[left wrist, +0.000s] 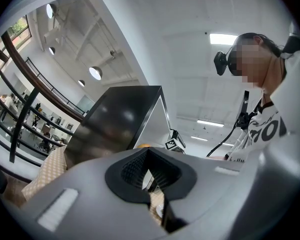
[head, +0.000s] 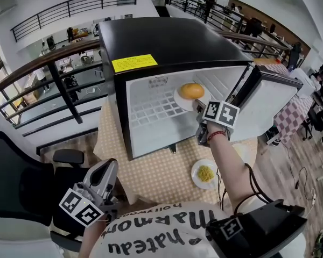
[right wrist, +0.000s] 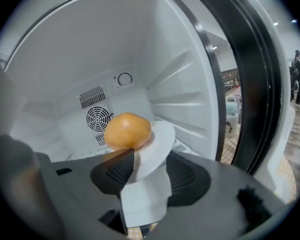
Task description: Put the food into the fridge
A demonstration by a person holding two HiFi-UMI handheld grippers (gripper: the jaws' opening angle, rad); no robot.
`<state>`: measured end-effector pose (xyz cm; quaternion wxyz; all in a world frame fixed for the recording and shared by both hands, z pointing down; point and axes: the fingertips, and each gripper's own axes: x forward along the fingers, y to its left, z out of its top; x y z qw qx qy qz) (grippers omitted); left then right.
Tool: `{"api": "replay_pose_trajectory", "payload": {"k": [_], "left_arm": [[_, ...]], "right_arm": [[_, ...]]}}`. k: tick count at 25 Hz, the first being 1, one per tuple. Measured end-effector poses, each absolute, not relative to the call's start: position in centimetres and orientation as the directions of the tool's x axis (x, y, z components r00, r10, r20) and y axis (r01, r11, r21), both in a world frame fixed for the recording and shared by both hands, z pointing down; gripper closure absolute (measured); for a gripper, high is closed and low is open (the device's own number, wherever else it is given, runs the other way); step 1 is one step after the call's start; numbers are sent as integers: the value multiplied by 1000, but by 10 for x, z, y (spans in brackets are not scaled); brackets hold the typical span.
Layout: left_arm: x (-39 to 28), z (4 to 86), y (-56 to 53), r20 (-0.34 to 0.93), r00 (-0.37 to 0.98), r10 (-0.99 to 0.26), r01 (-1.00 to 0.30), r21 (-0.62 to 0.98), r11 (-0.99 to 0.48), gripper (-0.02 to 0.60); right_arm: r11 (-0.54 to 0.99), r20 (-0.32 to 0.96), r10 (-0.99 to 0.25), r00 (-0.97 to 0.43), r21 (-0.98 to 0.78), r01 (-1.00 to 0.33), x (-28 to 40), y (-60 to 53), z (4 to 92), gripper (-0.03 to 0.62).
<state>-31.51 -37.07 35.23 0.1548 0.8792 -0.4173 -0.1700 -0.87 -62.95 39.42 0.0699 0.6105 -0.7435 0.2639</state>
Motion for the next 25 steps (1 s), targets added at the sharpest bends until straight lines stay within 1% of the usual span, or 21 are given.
{"api": "replay_pose_trajectory", "payload": {"k": [4, 9, 15, 19, 22, 25], "left_arm": [[-313, 352, -369, -176, 597, -783, -676, 415, -609, 575], [-314, 355, -367, -189, 596, -781, -669, 421, -613, 575], [-306, 354, -362, -189, 608, -771, -659, 420, -624, 575], [-301, 362, -360, -189, 616, -765, -654, 418, -630, 575], [-298, 377, -348, -179, 638, -749, -647, 404, -647, 575], [-301, 388, -345, -142, 639, -756, -657, 413, -631, 575]], "right_arm": [[88, 436, -870, -230, -322, -943, -6, -626, 397, 384], [31, 437, -856, -276, -490, -871, -11, -619, 407, 384], [-18, 438, -843, -311, -602, -798, -8, -613, 419, 384], [10, 385, -847, -367, -678, -735, -13, -617, 414, 384], [34, 349, -858, -377, -693, -720, -10, -599, 415, 384], [76, 265, -882, -390, -736, -673, -8, -576, 404, 382]]}}
